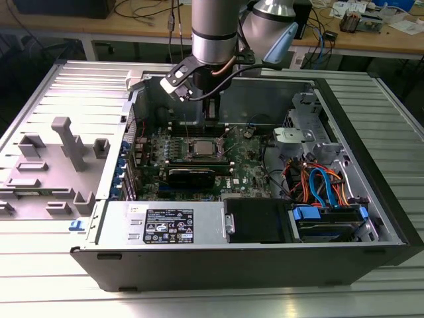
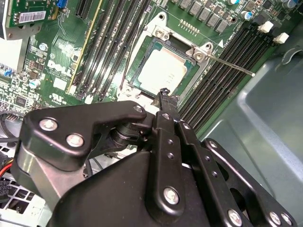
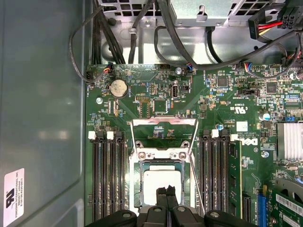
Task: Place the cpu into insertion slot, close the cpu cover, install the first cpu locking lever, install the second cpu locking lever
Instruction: 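Close the cpu cover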
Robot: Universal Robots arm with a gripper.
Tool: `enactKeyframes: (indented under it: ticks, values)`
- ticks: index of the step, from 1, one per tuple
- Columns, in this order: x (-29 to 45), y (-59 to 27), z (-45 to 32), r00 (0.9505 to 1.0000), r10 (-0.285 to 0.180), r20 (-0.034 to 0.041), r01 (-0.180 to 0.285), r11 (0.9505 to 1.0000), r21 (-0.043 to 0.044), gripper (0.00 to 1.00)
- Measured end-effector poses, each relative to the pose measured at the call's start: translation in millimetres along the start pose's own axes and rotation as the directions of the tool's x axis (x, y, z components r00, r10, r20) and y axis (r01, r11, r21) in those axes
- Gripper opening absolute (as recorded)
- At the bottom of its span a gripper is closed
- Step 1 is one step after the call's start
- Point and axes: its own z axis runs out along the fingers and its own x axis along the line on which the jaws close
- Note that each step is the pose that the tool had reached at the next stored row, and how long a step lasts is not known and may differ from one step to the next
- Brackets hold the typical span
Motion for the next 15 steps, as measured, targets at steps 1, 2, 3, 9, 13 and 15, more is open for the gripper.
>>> enactKeyframes:
  ticks: [1,2,3,9,13,15]
  values:
    - [0.0,0.0,0.0,1.0000,0.000,-0.0001,0.000,1.0000,-0.0001,0.11]
    - [0.0,0.2,0.0,1.0000,0.000,0.0000,0.000,1.0000,-0.0001,0.11]
    - [-0.1,0.8,0.0,1.0000,0.000,0.0000,0.000,1.0000,0.0000,0.11]
    - [-0.1,6.3,0.2,1.0000,0.000,0.0001,0.000,1.0000,-0.0001,0.11]
    - [0.0,7.2,0.2,1.0000,0.000,0.0000,0.000,1.0000,-0.0001,0.11]
    - [0.0,7.2,0.2,1.0000,0.000,0.0000,0.000,1.0000,0.0000,0.11]
